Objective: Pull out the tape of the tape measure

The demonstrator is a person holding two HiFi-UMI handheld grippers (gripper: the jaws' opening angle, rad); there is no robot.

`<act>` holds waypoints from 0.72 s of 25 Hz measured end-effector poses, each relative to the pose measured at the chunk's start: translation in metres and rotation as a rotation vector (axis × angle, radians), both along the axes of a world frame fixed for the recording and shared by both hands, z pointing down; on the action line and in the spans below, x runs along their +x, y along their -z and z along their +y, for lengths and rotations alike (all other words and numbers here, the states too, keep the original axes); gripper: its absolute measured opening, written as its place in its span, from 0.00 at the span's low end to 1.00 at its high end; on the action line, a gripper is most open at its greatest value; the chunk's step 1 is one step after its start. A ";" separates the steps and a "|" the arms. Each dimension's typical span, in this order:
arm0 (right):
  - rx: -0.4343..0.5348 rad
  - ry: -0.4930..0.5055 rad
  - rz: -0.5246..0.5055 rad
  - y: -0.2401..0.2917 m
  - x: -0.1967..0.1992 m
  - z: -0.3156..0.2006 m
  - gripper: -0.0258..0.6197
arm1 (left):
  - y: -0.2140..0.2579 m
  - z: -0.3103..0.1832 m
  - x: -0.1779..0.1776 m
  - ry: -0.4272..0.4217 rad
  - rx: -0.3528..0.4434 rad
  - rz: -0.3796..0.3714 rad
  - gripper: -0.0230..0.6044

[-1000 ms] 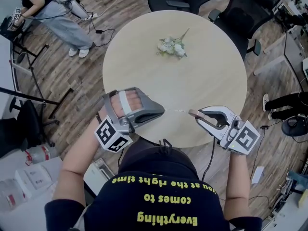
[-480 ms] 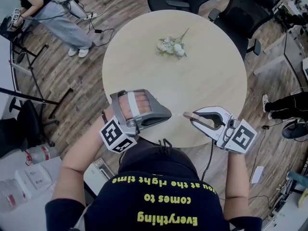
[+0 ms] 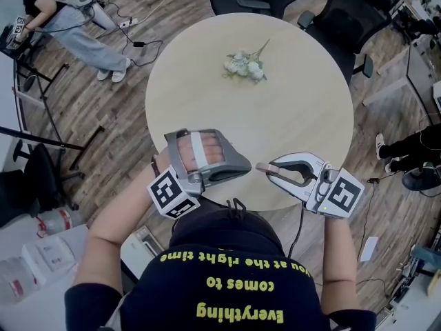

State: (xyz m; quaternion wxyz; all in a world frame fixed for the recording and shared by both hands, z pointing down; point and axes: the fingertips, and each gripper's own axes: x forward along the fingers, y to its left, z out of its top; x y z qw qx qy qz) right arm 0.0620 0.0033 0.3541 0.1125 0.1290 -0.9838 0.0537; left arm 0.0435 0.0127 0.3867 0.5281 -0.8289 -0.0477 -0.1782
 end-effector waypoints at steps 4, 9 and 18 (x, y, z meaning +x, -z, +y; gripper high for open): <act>-0.009 0.000 0.001 0.002 -0.004 0.000 0.17 | 0.001 0.001 0.001 -0.006 0.001 -0.002 0.05; -0.014 -0.010 0.004 0.001 -0.004 -0.001 0.17 | 0.000 0.000 0.001 0.006 -0.008 0.008 0.05; -0.020 -0.030 -0.033 0.004 -0.001 -0.004 0.17 | 0.001 -0.004 -0.003 0.063 -0.111 0.075 0.05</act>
